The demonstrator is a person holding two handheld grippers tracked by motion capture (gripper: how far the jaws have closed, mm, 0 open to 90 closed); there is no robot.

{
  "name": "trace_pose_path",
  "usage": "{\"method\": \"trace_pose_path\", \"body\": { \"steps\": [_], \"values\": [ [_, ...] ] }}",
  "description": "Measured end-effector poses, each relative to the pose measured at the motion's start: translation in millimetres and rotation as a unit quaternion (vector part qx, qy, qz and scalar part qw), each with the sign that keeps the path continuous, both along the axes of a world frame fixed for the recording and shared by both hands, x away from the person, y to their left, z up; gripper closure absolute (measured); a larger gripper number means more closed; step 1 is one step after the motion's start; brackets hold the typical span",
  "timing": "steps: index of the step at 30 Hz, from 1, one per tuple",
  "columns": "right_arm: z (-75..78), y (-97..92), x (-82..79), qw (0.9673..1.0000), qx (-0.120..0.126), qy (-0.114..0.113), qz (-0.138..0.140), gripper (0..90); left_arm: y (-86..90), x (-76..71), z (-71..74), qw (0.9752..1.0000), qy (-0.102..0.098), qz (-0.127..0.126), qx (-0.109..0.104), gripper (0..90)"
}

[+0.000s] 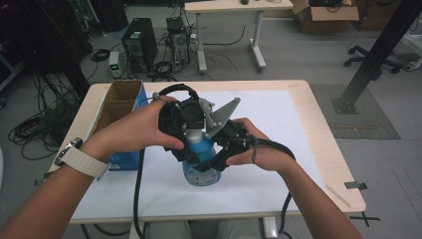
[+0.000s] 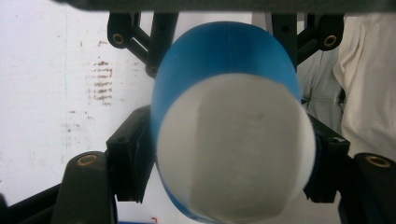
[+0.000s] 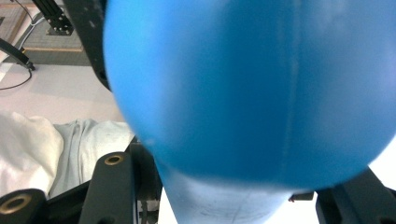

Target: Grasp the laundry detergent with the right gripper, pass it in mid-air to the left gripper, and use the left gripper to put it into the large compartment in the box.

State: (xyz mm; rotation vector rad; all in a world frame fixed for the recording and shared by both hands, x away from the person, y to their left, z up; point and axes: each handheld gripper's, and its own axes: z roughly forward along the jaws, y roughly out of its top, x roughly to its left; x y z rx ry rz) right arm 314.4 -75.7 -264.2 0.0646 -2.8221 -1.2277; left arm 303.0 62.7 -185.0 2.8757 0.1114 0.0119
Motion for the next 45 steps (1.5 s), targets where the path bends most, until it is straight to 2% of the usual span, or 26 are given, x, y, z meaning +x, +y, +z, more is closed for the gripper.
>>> {"method": "trace_pose_path", "body": {
  "steps": [5,19,23,27,32,36,38,45],
  "values": [
    [-0.7,1.8,-1.2,1.0,-0.003,0.0,0.001,44.0,-0.5,-0.5,0.2,1.0,0.0,-0.005,0.002,37.0],
    [-1.5,3.4,-3.0,1.0,-0.005,-0.004,0.003,43.7,-0.5,-4.3,0.1,0.9999,-0.009,-0.006,0.008,37.6],
    [-0.9,3.3,-2.3,0.9999,0.005,-0.012,0.005,42.8,0.7,-4.9,3.8,0.9999,-0.013,-0.003,0.005,37.7],
    [-1.8,-1.0,0.3,0.9999,0.012,-0.01,0.001,29.9,2.8,-5.8,6.8,0.9998,-0.014,0.004,0.013,37.7],
    [-7.0,-12.0,2.2,0.9998,0.012,0.002,-0.015,20.6,6.1,-6.2,9.5,0.9995,-0.013,0.013,0.024,37.8],
    [-9.4,-19.7,3.2,0.9997,0.01,0.007,-0.019,18.6,7.7,-6.4,10.8,0.9993,-0.014,0.019,0.03,37.8],
    [-12.1,-28.1,4.1,0.9996,0.0,0.014,-0.025,15.6,8.8,-6.5,12.5,0.9992,-0.013,0.023,0.031,37.8],
    [-13.7,-47.9,4.9,0.9983,-0.031,0.022,-0.044,14.4,10.8,-7.1,23.1,0.9985,-0.009,0.033,0.042,37.8]
  ]
}}
